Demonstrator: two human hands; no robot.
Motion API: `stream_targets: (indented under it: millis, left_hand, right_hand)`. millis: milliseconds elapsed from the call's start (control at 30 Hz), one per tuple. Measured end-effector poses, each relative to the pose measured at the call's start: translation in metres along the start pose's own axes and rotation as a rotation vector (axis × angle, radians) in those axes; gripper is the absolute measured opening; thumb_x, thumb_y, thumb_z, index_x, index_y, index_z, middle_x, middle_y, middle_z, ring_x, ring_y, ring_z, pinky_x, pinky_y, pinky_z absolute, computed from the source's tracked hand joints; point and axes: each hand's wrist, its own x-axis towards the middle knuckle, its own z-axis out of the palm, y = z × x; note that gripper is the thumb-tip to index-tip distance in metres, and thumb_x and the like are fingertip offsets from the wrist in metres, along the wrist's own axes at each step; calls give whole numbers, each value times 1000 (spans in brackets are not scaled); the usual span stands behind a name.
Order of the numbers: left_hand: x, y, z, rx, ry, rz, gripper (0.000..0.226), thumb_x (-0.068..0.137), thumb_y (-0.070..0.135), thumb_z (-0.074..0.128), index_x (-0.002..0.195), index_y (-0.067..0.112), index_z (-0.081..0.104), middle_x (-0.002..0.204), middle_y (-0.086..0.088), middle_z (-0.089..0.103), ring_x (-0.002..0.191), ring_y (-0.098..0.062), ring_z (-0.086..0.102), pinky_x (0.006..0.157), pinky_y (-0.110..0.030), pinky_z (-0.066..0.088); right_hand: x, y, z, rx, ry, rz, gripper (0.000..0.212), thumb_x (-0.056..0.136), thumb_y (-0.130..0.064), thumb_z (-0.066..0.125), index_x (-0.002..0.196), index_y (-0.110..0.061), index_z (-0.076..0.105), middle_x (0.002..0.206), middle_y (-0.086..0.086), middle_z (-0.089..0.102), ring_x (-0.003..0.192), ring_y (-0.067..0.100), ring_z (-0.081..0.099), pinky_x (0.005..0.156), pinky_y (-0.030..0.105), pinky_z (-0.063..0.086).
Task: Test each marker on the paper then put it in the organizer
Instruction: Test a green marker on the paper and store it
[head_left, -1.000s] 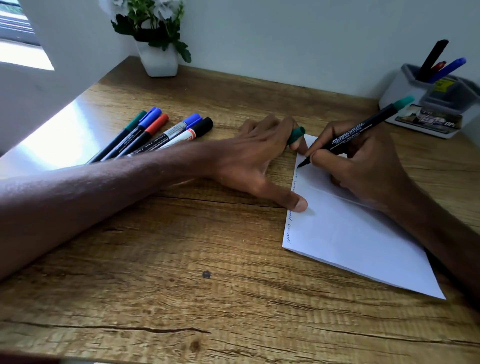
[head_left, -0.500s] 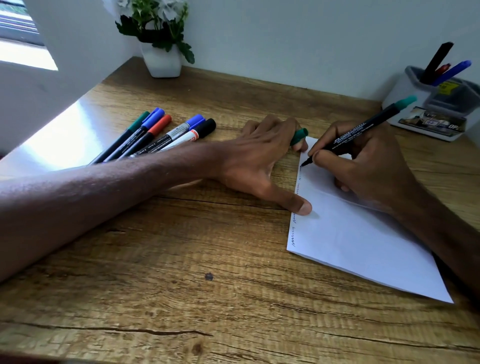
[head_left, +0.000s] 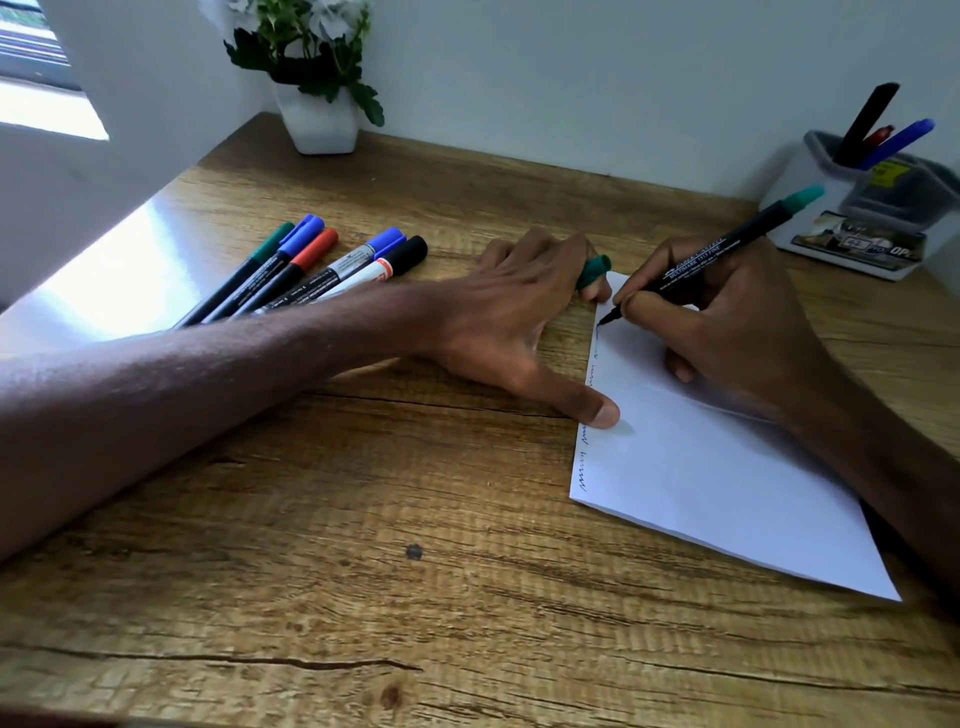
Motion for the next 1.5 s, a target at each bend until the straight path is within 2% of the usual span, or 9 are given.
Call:
stream_targets:
  millis: [200, 467, 567, 700, 900, 1033, 1133, 1300, 1500]
  left_hand:
    - [1, -1, 1, 0, 4, -8, 82, 65, 84, 64, 114, 25, 33, 104, 22, 30, 101, -6, 26, 94, -30, 24]
    - [-1, 2, -1, 11, -3, -23, 79, 71, 78, 69, 114, 25, 31, 99, 34, 19, 91, -5, 21, 92, -29, 23]
    - [0, 2, -1, 18, -12, -28, 83, 68, 82, 69, 117, 25, 31, 99, 33, 20, 90, -5, 20, 92, -29, 23]
    - [-1, -2, 2, -35, 21, -15, 93, 64, 83, 62, 132, 23, 37, 107, 21, 32, 105, -4, 27, 95, -27, 26]
    - [-5, -4, 1, -375, 188, -117, 58, 95, 64, 36, 125, 15, 49, 120, 3, 54, 113, -12, 48, 95, -28, 41]
    - [-5, -8, 5, -452, 417, -95, 37, 106, 38, 31, 101, 10, 55, 100, -3, 62, 92, -16, 54, 78, -34, 42]
    - [-3, -8, 6, -405, 488, -86, 36, 108, 32, 36, 92, 7, 55, 87, -8, 60, 82, -24, 54, 74, -45, 44]
    - [2, -11, 8, -267, 461, -85, 29, 106, 37, 49, 108, 16, 68, 95, 0, 70, 89, -21, 63, 78, -47, 51]
    - [3, -12, 8, -283, 500, -54, 18, 101, 33, 61, 114, 33, 73, 91, 23, 68, 82, -5, 60, 71, -22, 49]
  right_hand:
    - [0, -1, 0, 18, 2, 28, 15, 88, -17, 71, 77, -7, 72, 60, 11, 65, 29, 19, 50, 36, 23, 39]
    - [1, 1, 0, 45, 11, 56, 17, 86, -22, 71, 79, -6, 72, 57, 4, 64, 29, 20, 50, 36, 23, 40]
    - [1, 5, -1, 134, 38, 109, 13, 89, -12, 70, 79, -5, 72, 57, -4, 63, 36, 20, 49, 37, 25, 41]
    - [2, 8, -13, 336, 166, 201, 9, 88, -4, 67, 81, -1, 71, 59, 1, 59, 50, 14, 49, 42, 24, 42]
    - [4, 7, -23, 397, 181, 178, 9, 90, -1, 66, 88, -3, 75, 65, 7, 62, 55, 17, 51, 44, 26, 45]
    - [5, 4, -25, 456, 172, 171, 12, 92, -1, 67, 98, 1, 76, 77, 15, 67, 64, 20, 57, 46, 28, 49]
    - [5, 3, -29, 527, 122, 171, 19, 97, -9, 61, 104, 0, 76, 88, 21, 69, 71, 24, 63, 49, 29, 53]
    - [2, -1, -35, 538, 139, 150, 16, 98, -6, 62, 110, 1, 69, 93, 20, 74, 77, 28, 72, 56, 29, 59]
    - [0, -3, -38, 527, 62, 69, 16, 90, -9, 70, 103, 1, 70, 84, 14, 74, 70, 27, 69, 54, 29, 56]
